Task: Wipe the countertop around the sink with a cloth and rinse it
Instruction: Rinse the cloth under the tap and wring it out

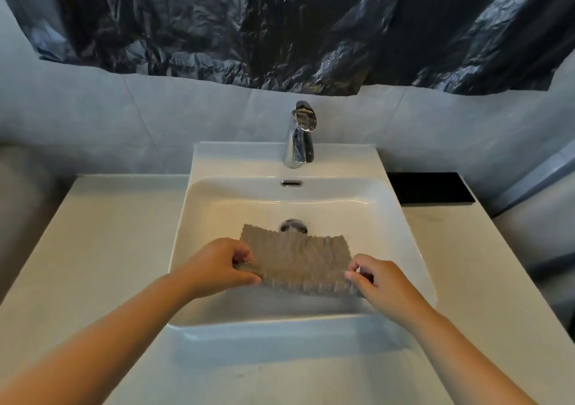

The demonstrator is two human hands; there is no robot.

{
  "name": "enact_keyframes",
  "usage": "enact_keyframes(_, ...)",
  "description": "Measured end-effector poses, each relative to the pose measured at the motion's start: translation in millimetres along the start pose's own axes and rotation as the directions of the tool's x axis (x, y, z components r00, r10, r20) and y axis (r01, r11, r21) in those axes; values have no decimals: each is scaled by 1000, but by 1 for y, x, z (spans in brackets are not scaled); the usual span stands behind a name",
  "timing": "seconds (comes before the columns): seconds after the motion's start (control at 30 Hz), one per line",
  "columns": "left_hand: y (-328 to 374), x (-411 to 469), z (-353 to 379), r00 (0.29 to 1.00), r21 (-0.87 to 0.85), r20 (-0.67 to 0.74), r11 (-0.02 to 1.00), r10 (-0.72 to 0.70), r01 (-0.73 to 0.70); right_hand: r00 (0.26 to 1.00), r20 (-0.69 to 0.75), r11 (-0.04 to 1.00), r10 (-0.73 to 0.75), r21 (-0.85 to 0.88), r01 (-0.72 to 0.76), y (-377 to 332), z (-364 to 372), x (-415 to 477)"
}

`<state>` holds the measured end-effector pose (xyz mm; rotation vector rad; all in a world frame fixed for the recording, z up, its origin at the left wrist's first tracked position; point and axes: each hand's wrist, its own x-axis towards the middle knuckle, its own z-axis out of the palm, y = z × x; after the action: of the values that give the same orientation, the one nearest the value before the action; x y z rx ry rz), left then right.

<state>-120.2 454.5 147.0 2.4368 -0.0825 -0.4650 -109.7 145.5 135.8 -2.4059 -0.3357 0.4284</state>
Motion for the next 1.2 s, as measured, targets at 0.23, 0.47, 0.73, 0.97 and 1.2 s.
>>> enact_keyframes(0.23, -9, -7, 6, 994, -29, 105, 1000, 13, -10, 994, 79, 995, 80, 47, -84, 2, 11, 2)
enact_keyframes(0.47, -19, 17, -1, 999, -6, 49, 1000, 22, -21, 997, -2, 996, 81, 22, -81, 8, 6, 19)
enact_keyframes(0.73, -19, 60, -8, 998, -9, -69, 1000, -11, 10, 996, -4, 994, 93, -48, -94, 22, -4, 52)
enact_keyframes(0.97, -27, 104, -6, 998, 28, -42, 999, -37, 39, 996, 16, 991, 89, -103, -87, 35, 1, 94)
enact_keyframes(1.2, -47, 141, 14, 997, 171, -39, 983, -64, 70, 990, 57, 978, 130, -174, -118, 62, 15, 132)
